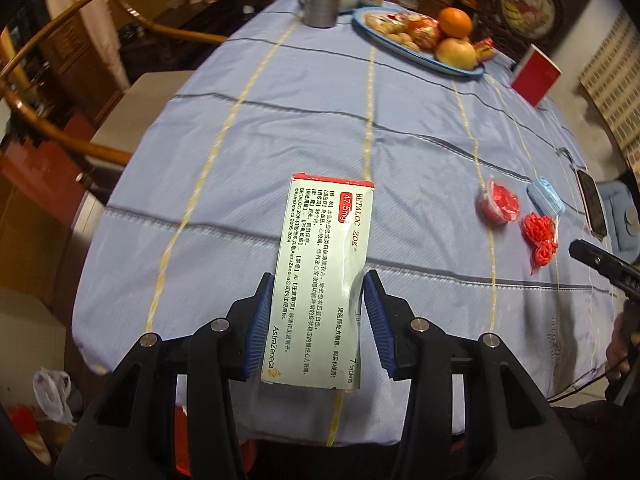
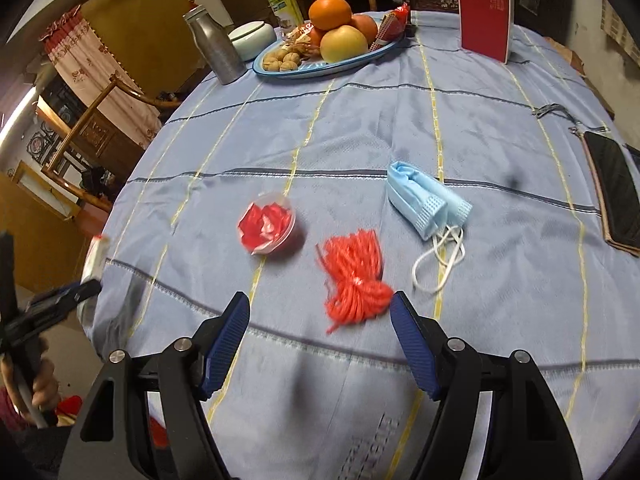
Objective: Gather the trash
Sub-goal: 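Grasp the red tassel bundle with the right tool while the left tool holds the box, then carry both items to the red wastebasket and open the left tool over it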
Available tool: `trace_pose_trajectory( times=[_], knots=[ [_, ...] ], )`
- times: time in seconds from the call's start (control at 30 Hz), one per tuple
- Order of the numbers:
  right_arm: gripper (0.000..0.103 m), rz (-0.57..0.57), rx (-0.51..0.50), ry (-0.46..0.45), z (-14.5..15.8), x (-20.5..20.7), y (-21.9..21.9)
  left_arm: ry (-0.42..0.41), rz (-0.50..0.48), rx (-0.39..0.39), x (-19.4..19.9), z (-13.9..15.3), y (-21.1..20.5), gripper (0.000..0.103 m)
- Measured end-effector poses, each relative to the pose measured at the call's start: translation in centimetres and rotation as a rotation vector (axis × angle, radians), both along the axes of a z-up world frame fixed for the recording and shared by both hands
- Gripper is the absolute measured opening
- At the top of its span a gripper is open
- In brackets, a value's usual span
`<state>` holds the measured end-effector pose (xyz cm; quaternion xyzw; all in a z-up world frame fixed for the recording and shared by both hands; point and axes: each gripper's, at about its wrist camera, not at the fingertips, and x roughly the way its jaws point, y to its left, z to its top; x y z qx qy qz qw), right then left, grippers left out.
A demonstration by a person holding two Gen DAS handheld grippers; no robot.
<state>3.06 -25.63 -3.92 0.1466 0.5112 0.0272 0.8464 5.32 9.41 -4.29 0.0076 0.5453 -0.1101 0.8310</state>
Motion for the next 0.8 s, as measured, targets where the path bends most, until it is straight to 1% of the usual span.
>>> trace_pose_trajectory(
  times=[0.3,0.33,0.37,0.4,0.43,0.5,0.63,0.7,0.8],
  knots=[
    [0.072,0.028,0.000,0.025,-3.0,2.0,-0.9,-0.010,0.112,0.019,-2.6,1.2,2.2,0.046],
    [0.069,0.032,0.000,0.032,-3.4,2.2,-1.0,-0.008,0.122,0.019,-2.7,1.2,2.4,0.046],
    [0.064,0.040,0.002,0.043,-4.0,2.2,-1.1,-0.005,0.130,0.019,-2.8,1.2,2.4,0.046],
    [0.042,0.047,0.008,0.052,-4.3,2.3,-1.1,0.000,0.141,0.021,-3.1,1.2,2.5,0.046],
    [0.029,0.055,0.023,0.061,-4.6,2.3,-1.1,0.002,0.147,0.024,-3.4,1.3,2.5,0.046],
    [0.029,0.058,0.043,0.038,-4.2,1.8,-1.1,0.001,0.155,0.032,-3.9,1.4,2.4,0.046],
    [0.028,0.120,0.060,-0.019,-2.0,0.8,-0.3,0.009,0.162,0.018,-4.3,1.4,2.0,0.046],
    [0.028,0.139,0.051,-0.039,-0.9,0.3,0.1,0.012,0.155,0.008,-4.3,1.4,1.4,0.046],
    [0.028,0.149,0.064,-0.063,0.4,-0.9,0.1,0.004,0.132,-0.001,-4.2,1.4,0.2,0.046]
  ],
)
